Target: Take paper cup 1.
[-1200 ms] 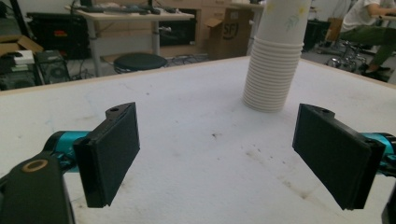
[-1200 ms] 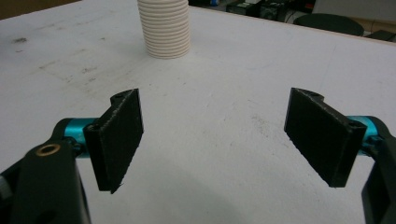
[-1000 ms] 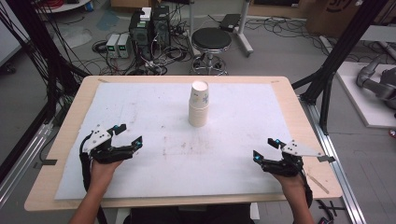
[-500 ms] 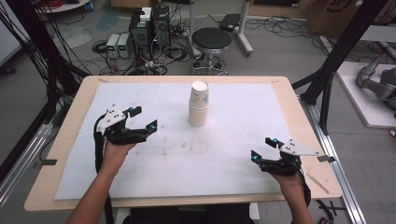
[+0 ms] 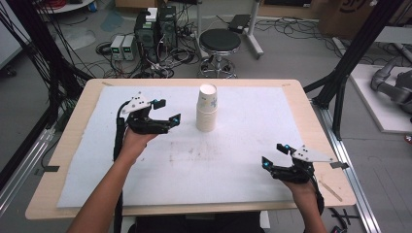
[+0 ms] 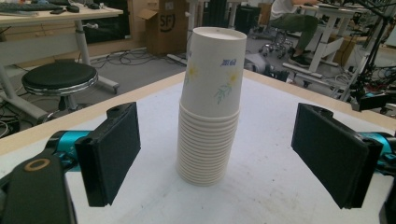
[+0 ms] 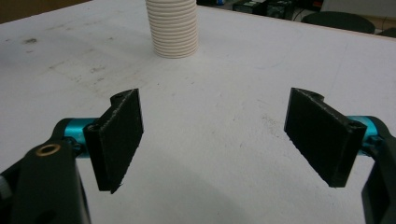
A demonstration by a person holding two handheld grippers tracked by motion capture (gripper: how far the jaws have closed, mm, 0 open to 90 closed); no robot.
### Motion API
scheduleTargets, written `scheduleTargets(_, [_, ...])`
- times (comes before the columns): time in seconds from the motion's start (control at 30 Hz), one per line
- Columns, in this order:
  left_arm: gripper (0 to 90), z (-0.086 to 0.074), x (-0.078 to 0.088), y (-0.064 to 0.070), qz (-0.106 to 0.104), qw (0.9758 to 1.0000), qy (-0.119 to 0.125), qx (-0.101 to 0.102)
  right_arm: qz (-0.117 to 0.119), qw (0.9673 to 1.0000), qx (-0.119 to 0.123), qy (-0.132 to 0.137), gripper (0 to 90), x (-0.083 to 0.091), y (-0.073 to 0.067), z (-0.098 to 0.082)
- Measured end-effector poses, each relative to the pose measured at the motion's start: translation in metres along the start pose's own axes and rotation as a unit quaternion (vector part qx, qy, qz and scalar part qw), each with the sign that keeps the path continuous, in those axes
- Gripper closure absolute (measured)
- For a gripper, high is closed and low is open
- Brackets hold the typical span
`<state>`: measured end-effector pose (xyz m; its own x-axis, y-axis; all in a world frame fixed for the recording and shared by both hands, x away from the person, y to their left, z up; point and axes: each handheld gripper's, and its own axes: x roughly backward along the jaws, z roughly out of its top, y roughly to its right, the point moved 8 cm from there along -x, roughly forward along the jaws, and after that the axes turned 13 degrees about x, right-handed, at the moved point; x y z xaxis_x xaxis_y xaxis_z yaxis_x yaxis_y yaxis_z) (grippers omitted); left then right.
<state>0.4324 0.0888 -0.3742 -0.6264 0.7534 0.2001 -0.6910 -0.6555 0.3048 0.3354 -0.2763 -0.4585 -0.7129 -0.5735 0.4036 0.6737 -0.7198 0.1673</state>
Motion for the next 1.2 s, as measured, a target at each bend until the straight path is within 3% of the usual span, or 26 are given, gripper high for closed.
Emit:
scheduleTargets(0.23, [15.6, 0.015, -0.02, 0.005, -0.012, 0.9999, -0.012, -0.002, 0.002, 1.0, -0.002, 0.002, 20.1, -0.002, -0.001, 0.001])
scheduleTargets(0.73, [15.6, 0.04, -0.077, 0.013, -0.01, 0.9991, -0.042, -0.002, 0.005, 0.9999, -0.004, 0.008, 20.1, -0.002, -0.001, 0.003])
scheduleTargets(0.87, [15.6, 0.044, -0.094, 0.015, 0.0, 0.9985, -0.054, -0.007, 0.007, 0.9999, -0.006, 0.009, 20.1, -0.002, -0.002, 0.003])
scheduleTargets(1.03, [15.6, 0.044, -0.111, 0.02, -0.003, 0.9978, -0.066, -0.007, 0.006, 0.9999, -0.008, 0.011, 20.1, -0.001, 0.0, 0.002])
scheduleTargets(1.2, [15.8, 0.039, -0.124, 0.016, 0.012, 0.9968, -0.079, -0.004, 0.005, 0.9999, -0.011, 0.013, 20.1, 0.001, 0.001, 0.002])
